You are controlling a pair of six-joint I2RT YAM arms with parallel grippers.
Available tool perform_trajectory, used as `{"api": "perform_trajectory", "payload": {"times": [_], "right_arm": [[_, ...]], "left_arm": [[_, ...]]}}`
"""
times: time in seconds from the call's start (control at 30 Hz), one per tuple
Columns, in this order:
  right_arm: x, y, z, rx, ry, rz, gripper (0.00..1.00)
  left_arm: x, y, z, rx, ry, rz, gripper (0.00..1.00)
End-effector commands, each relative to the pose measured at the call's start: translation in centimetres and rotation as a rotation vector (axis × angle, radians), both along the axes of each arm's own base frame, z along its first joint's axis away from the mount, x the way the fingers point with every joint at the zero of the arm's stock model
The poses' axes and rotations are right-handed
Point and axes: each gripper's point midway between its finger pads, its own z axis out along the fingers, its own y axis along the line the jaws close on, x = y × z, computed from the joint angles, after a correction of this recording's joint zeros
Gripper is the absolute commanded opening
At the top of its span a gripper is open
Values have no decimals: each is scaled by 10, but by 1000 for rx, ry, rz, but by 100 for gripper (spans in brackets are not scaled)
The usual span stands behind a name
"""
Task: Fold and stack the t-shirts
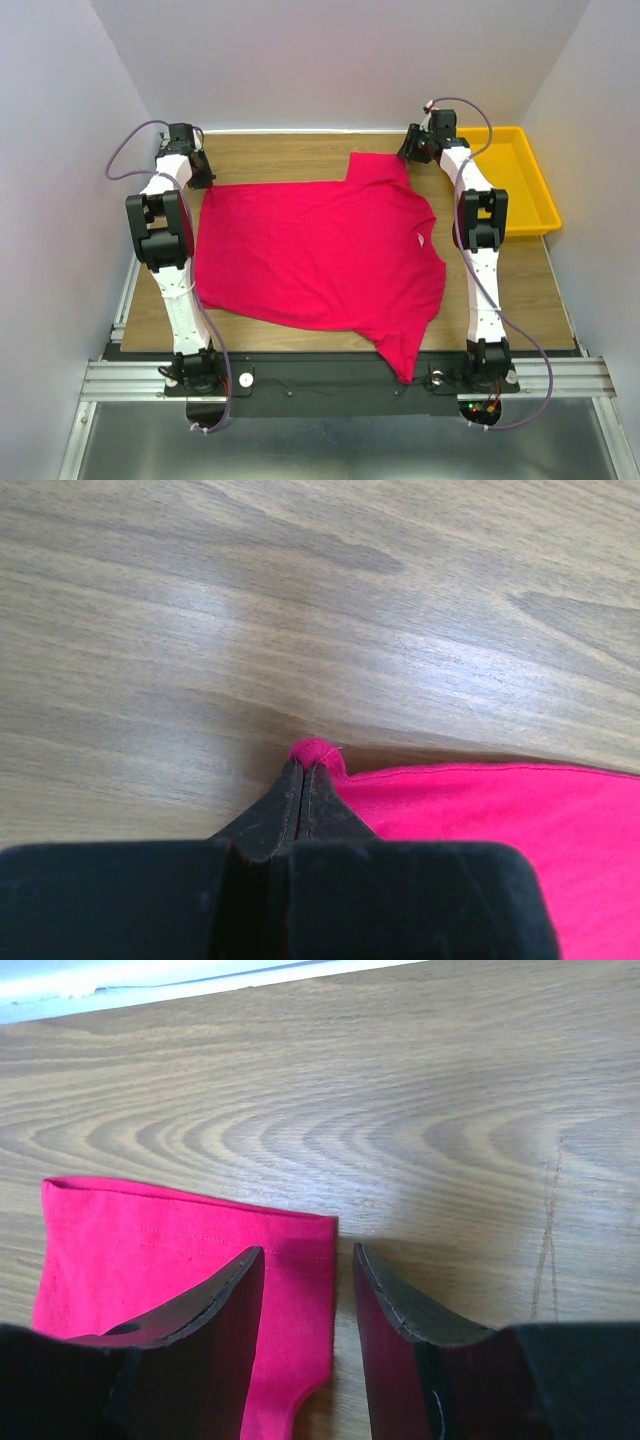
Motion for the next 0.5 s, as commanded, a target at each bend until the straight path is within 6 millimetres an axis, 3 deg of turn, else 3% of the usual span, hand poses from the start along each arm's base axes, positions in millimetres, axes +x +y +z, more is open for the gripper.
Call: {"api": "perform_trajectory", "payload": {"times": [0.0, 0.33, 0.47], "right_arm": [[6, 10, -10, 7, -8, 3, 46], [6, 19, -21, 29, 1, 18, 35], [5, 22, -23, 39, 8, 30, 26]], "left_arm": [[3, 2, 43, -2, -85, 2, 0], [3, 1, 46, -5, -90, -4, 0], [3, 0, 44, -7, -86, -7, 0]]}}
